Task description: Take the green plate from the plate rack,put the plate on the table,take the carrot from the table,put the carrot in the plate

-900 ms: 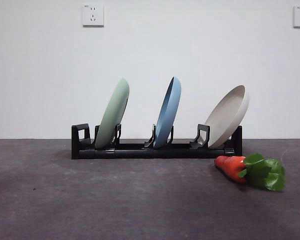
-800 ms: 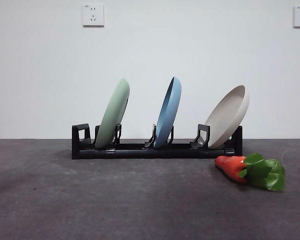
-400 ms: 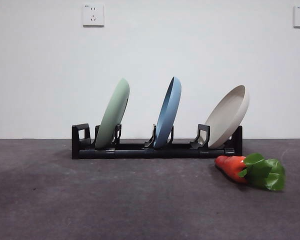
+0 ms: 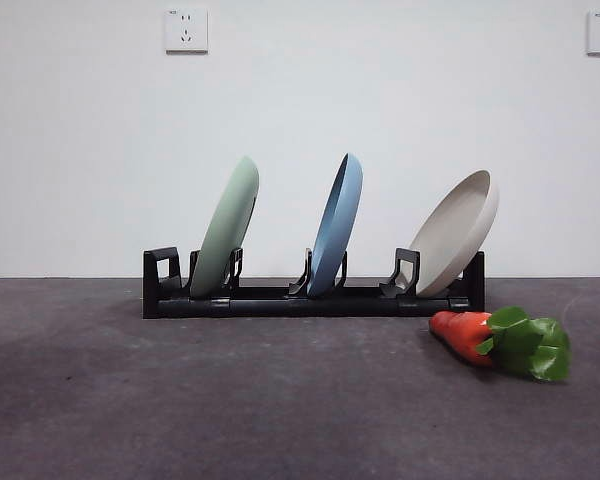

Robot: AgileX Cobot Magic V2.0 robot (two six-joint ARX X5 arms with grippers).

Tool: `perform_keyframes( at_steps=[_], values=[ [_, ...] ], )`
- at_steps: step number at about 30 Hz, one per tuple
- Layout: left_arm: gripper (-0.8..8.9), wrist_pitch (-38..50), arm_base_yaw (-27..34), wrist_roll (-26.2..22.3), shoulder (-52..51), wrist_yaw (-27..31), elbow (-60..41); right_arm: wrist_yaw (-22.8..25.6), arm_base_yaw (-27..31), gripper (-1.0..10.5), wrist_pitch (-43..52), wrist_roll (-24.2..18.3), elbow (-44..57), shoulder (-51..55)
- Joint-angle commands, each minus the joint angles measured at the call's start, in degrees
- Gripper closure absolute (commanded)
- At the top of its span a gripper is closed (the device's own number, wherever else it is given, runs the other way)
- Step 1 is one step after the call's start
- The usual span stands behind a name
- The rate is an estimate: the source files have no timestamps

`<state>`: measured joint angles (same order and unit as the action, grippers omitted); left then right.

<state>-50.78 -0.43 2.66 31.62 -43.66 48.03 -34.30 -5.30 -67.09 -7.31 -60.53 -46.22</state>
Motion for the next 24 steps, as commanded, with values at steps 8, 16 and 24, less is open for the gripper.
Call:
perform_keyframes(
  at_steps=[8,16,24],
  values=[
    [2.40,3.72,0.02,0.59,1.77,0.04,0.15,0.07,-0.15,3.8,0.15,-0.02,-0.04,0.09],
    [2.41,19.98,-2.62,3.72,11.61,2.16,3.41,0.09,-0.15,3.8,0.17,0.00,-0.04,0.09],
    [2.41,34.86,-10.58,3.02,31.93,11.45,11.63,0.09,-0.15,3.8,0.17,0.00,-0.04,0.09]
  ],
)
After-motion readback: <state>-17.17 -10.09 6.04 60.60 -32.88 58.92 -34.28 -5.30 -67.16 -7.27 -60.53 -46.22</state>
